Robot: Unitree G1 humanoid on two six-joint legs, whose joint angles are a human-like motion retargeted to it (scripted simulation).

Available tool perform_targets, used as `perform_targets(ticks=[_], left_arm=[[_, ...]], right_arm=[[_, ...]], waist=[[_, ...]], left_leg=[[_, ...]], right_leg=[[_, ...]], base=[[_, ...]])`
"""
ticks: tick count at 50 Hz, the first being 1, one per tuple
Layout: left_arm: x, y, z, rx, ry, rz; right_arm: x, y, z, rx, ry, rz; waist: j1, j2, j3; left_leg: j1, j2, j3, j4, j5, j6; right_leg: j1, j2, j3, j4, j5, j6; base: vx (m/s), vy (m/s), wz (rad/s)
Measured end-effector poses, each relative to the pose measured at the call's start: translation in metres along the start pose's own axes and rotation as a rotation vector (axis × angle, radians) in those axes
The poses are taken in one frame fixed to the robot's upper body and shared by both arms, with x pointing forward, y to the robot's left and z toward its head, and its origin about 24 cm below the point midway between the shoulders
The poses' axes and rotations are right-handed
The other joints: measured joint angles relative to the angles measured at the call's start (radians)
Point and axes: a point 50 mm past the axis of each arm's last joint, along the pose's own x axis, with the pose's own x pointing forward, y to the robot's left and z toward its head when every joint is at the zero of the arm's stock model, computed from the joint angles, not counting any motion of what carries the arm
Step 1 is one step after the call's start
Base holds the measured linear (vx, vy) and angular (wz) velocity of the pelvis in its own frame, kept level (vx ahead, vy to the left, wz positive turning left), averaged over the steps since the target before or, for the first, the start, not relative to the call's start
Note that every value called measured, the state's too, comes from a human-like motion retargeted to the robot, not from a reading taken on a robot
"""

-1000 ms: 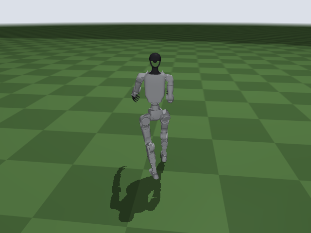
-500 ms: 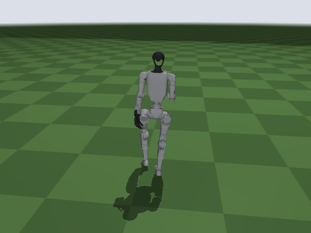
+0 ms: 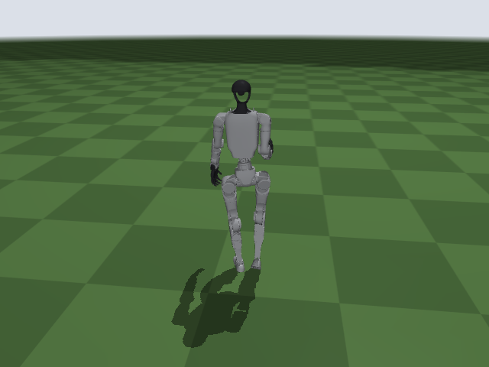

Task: Walk run

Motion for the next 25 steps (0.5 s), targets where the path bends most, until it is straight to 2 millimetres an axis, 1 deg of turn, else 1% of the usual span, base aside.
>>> perform_targets(ticks=[1,2,3,5,6,7,8,9,10,12,13,14,15,17,18,19,20,21,22,23,24,25], left_arm=[[-0.001,0.019,0.035,-0.015,-0.122,0.066],[-0.005,0.037,0.068,-0.029,-0.241,0.128],[-0.013,0.055,0.099,-0.042,-0.352,0.186],[-0.034,0.085,0.15,-0.044,-0.545,0.288],[-0.045,0.099,0.168,-0.029,-0.619,0.339],[-0.057,0.112,0.184,-0.013,-0.683,0.39],[-0.067,0.124,0.195,0.009,-0.724,0.441],[-0.074,0.133,0.2,0.028,-0.739,0.485],[-0.078,0.141,0.203,0.047,-0.743,0.525],[-0.076,0.143,0.196,0.053,-0.709,0.566],[-0.072,0.14,0.189,0.045,-0.686,0.569],[-0.064,0.133,0.179,0.041,-0.659,0.551],[-0.055,0.124,0.167,0.038,-0.631,0.523],[-0.033,0.097,0.126,0.045,-0.52,0.413],[-0.022,0.082,0.101,0.052,-0.446,0.346],[-0.013,0.064,0.072,0.063,-0.359,0.279],[-0.007,0.046,0.04,0.075,-0.266,0.21],[-0.004,0.026,0.006,0.085,-0.163,0.148],[-0.005,0.005,-0.028,0.089,-0.053,0.083],[-0.01,-0.019,-0.064,0.087,0.072,0.017],[-0.021,-0.042,-0.1,0.078,0.206,-0.058],[-0.036,-0.065,-0.135,0.066,0.346,-0.137]], right_arm=[[0.0,-0.001,0.002,-0.01,-0.009,0.005],[0.0,-0.002,0.004,-0.018,-0.02,0.011],[0.001,-0.003,0.006,-0.023,-0.031,0.02],[0.002,-0.004,0.009,-0.029,-0.043,0.037],[0.003,-0.004,0.01,-0.028,-0.047,0.044],[0.004,-0.003,0.011,-0.026,-0.051,0.051],[0.006,-0.001,0.012,-0.021,-0.055,0.058],[0.006,0.001,0.011,-0.018,-0.053,0.058],[0.006,0.002,0.01,-0.015,-0.048,0.055],[0.004,0.003,0.007,-0.01,-0.027,0.03],[0.003,0.003,0.005,-0.008,-0.016,0.02],[0.001,0.003,0.003,-0.005,-0.003,0.007],[-0.002,0.003,0.001,-0.002,0.01,-0.007],[-0.006,0.005,-0.002,0.011,0.029,-0.024],[-0.007,0.006,-0.002,0.018,0.03,-0.025],[-0.007,0.008,-0.001,0.023,0.031,-0.02],[-0.007,0.01,-0.001,0.028,0.032,-0.011],[-0.003,0.013,0.0,0.032,0.023,0.003],[0.002,0.015,0.002,0.034,0.013,0.018],[0.007,0.016,0.003,0.036,0.003,0.033],[0.011,0.018,0.004,0.037,-0.004,0.05],[0.015,0.019,0.005,0.037,-0.008,0.068]], waist=[[-0.025,0.006,-0.002],[-0.049,0.007,-0.004],[-0.071,-0.002,-0.007],[-0.107,-0.021,-0.015],[-0.129,-0.021,-0.015],[-0.147,-0.019,-0.016],[-0.159,-0.014,-0.018],[-0.154,-0.008,-0.027],[-0.141,-0.001,-0.04],[-0.145,0.011,-0.055],[-0.142,0.014,-0.066],[-0.152,0.016,-0.073],[-0.169,0.018,-0.079],[-0.169,0.01,-0.082],[-0.162,-0.004,-0.075],[-0.158,0.008,-0.056],[-0.154,0.032,-0.031],[-0.153,0.017,-0.033],[-0.153,-0.004,-0.04],[-0.153,-0.035,-0.057],[-0.154,-0.05,-0.061],[-0.155,-0.056,-0.06]], left_leg=[[0.035,-0.01,-0.012,-0.022,-0.003,0.001],[0.068,-0.023,-0.024,-0.041,-0.01,0.002],[0.101,-0.04,-0.034,-0.055,-0.026,0.002],[0.169,-0.073,-0.052,-0.073,-0.06,0.001],[0.199,-0.074,-0.069,-0.076,-0.075,-0.006],[0.226,-0.072,-0.082,-0.079,-0.088,-0.015],[0.25,-0.063,-0.085,-0.08,-0.099,-0.028],[0.267,-0.055,-0.073,-0.078,-0.104,-0.044],[0.28,-0.047,-0.053,-0.075,-0.106,-0.061],[0.305,-0.036,-0.056,-0.039,-0.05,-0.113],[0.311,-0.032,-0.054,-0.016,0.008,-0.151],[0.315,-0.026,-0.07,0.021,0.101,-0.191],[0.318,-0.02,-0.096,0.066,0.21,-0.232],[0.279,-0.026,-0.126,0.226,0.474,-0.337],[0.24,-0.043,-0.128,0.344,0.568,-0.376],[0.185,-0.005,-0.103,0.516,0.62,-0.389],[0.121,0.06,-0.065,0.715,0.651,-0.39],[0.08,0.03,-0.096,0.764,0.651,-0.389],[0.037,0.0,-0.103,0.794,0.636,-0.37],[-0.008,-0.025,-0.064,0.786,0.592,-0.315],[-0.055,-0.026,-0.038,0.786,0.541,-0.27],[-0.103,-0.014,-0.019,0.792,0.486,-0.229]], right_leg=[[-0.028,-0.031,0.0,-0.072,-0.035,-0.008],[-0.054,-0.066,0.0,-0.15,-0.059,-0.014],[-0.075,-0.108,0.001,-0.24,-0.062,-0.017],[-0.101,-0.187,-0.022,-0.419,-0.074,-0.025],[-0.123,-0.203,-0.022,-0.493,-0.098,-0.06],[-0.145,-0.212,-0.014,-0.568,-0.125,-0.081],[-0.164,-0.207,0.01,-0.647,-0.158,-0.076],[-0.179,-0.193,0.029,-0.712,-0.186,-0.071],[-0.192,-0.176,0.044,-0.77,-0.212,-0.068],[-0.192,-0.174,0.009,-0.716,-0.19,-0.137],[-0.19,-0.165,0.009,-0.67,-0.199,-0.165],[-0.181,-0.174,-0.015,-0.635,-0.163,-0.163],[-0.169,-0.192,-0.05,-0.605,-0.105,-0.145],[-0.135,-0.182,0.032,-0.536,-0.129,-0.17],[-0.131,-0.176,0.089,-0.499,-0.147,-0.193],[-0.106,-0.146,0.082,-0.465,-0.181,-0.217],[-0.072,-0.104,0.042,-0.432,-0.222,-0.24],[-0.034,-0.108,0.032,-0.449,-0.232,-0.246],[-0.001,-0.117,0.032,-0.466,-0.241,-0.251],[0.02,-0.135,0.052,-0.485,-0.247,-0.251],[0.045,-0.132,0.062,-0.502,-0.251,-0.251],[0.072,-0.119,0.067,-0.518,-0.254,-0.252]], base=[[0.87,-0.24,1.4],[1.18,-0.36,1.01],[1.14,-0.36,0.87],[0.96,-0.31,0.71],[0.86,-0.29,0.68],[1.08,-0.45,0.53],[1.22,-0.55,0.05],[1.18,-0.54,-0.47],[1.16,-0.55,-0.45],[1.27,-0.62,-0.05],[1.21,-0.59,0.32],[1.18,-0.59,0.68],[1.14,-0.61,0.71],[1.09,-0.62,0.13],[1.15,-0.63,-0.41],[1.16,-0.57,-0.61],[1.19,-0.63,-0.62],[1.21,-0.71,-0.57],[1.12,-0.72,-0.47],[0.9,-0.57,-0.44],[0.75,-0.44,-0.45],[0.8,-0.43,-0.81]])
